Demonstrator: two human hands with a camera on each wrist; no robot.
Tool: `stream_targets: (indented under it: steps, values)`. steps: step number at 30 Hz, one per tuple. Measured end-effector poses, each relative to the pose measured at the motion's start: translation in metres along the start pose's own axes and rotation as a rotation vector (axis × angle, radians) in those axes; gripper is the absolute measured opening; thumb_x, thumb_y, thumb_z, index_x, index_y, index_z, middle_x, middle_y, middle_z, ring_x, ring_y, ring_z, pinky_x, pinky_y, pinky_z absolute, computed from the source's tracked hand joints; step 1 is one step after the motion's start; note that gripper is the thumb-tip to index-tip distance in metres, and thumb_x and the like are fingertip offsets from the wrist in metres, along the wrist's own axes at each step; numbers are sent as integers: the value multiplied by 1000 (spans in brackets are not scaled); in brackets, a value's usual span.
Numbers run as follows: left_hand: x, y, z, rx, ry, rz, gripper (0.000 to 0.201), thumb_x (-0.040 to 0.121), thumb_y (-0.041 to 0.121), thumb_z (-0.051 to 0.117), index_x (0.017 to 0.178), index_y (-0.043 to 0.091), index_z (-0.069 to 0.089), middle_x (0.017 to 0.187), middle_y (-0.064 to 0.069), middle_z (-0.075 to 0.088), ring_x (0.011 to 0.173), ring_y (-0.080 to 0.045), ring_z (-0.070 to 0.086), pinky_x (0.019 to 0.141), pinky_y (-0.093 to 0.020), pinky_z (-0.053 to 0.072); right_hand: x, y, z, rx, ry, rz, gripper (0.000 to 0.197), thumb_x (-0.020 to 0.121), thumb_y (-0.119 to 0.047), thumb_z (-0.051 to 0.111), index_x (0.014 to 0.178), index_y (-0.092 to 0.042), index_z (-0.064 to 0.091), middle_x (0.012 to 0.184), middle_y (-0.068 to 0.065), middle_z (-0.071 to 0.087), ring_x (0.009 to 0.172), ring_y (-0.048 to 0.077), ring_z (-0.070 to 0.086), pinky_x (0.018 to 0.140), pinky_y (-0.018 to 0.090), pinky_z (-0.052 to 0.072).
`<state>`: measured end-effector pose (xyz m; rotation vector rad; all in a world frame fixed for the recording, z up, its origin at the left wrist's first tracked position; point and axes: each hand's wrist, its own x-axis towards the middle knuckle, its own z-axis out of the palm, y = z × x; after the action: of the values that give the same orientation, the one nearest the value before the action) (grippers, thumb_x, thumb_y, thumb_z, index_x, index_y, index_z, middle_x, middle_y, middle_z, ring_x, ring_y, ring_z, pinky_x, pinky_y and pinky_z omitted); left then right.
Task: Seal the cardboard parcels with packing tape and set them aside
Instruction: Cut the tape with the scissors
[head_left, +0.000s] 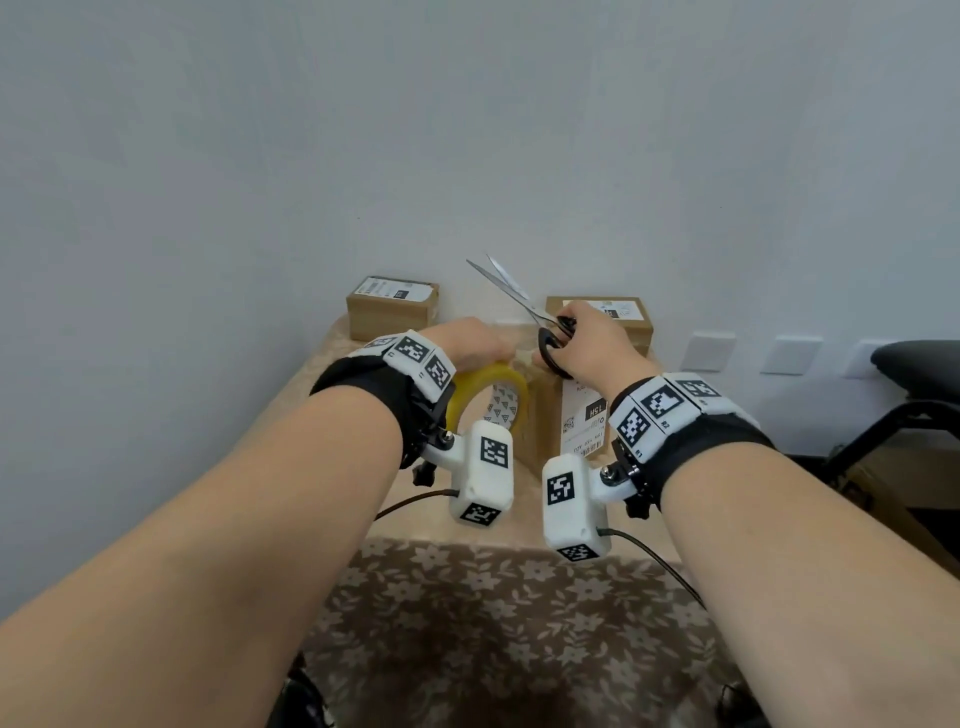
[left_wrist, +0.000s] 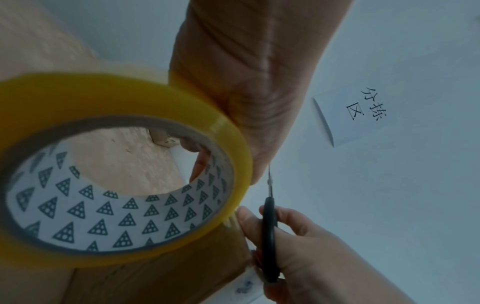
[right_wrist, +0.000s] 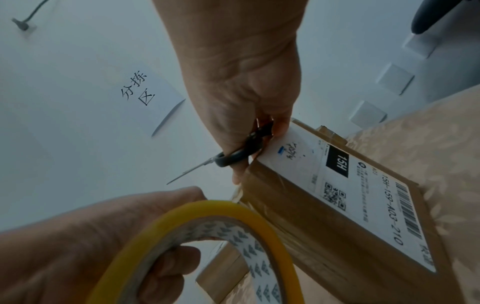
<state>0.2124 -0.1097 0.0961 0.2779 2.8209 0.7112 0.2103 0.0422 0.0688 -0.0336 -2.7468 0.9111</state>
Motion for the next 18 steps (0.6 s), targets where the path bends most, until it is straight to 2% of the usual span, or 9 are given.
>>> stream_targets:
  steps: [2, 4, 8, 11, 13, 15, 16, 17, 18]
  values:
    - [1, -3, 0, -80, 14, -47, 39, 91, 29, 53, 121, 3, 57, 116, -13, 59, 98, -26, 57, 75, -29, 44, -2, 0, 1, -8, -7, -7, 44, 89, -20, 64, 128, -6, 47, 124, 10, 58, 111, 25, 55, 89, 33, 49]
    - [2, -5, 1, -169, 25, -73, 39, 86, 28, 58, 116, 3, 60, 109, -12, 63, 88, -25, 59, 68, -29, 48, -3, 1, 1, -8, -9, -19, 44, 90, -22, 62, 128, -6, 47, 125, 10, 58, 113, 25, 54, 88, 31, 47]
    - [2, -9, 2, -293, 18, -78, 35, 81, 27, 62, 106, 3, 64, 104, -17, 68, 85, -28, 65, 80, -38, 54, -4, 6, 4, -9, -17, -39, 49, 88, -29, 64, 128, -7, 46, 125, 10, 57, 116, 27, 53, 91, 30, 42]
    - [-2, -8, 1, -316, 7, -86, 24, 85, 26, 59, 97, 6, 65, 105, -15, 68, 89, -27, 64, 83, -37, 53, -3, 7, 8, -10, -22, -35, 51, 88, -32, 64, 128, -9, 45, 122, 10, 58, 116, 29, 52, 89, 30, 42]
    - [-7, -5, -1, -333, -40, -74, 16, 92, 20, 54, 94, 7, 63, 98, -11, 66, 86, -20, 64, 81, -30, 52, -2, 6, 10, -16, -22, -32, 51, 87, -34, 64, 128, -11, 45, 121, 10, 58, 115, 29, 52, 87, 30, 43]
    - [-12, -3, -2, -353, -82, -65, 19, 98, 15, 47, 90, 4, 61, 79, -7, 65, 61, -8, 59, 62, -13, 49, -2, 6, 12, -14, -19, -26, 51, 87, -35, 63, 129, -12, 44, 123, 10, 57, 117, 30, 50, 90, 32, 45]
    - [-12, -4, -1, -348, -73, -68, 20, 98, 15, 47, 95, 2, 62, 84, -9, 68, 61, -7, 58, 64, -13, 48, -3, 7, 13, -12, -18, -24, 51, 88, -35, 63, 130, -13, 44, 124, 10, 57, 118, 30, 49, 92, 33, 45]
    - [-12, -5, -2, -363, -65, -70, 24, 98, 18, 48, 108, 0, 61, 104, -14, 68, 74, -11, 57, 76, -19, 47, -3, 8, 13, -8, -15, -21, 52, 88, -35, 62, 131, -13, 43, 125, 10, 56, 120, 29, 48, 93, 34, 45]
    - [-13, -4, -2, -364, -57, -61, 33, 96, 21, 51, 121, 0, 57, 123, -16, 61, 89, -16, 54, 86, -25, 44, -4, 9, 13, -1, -10, -15, 53, 88, -36, 62, 132, -14, 42, 125, 11, 56, 121, 29, 47, 94, 35, 45]
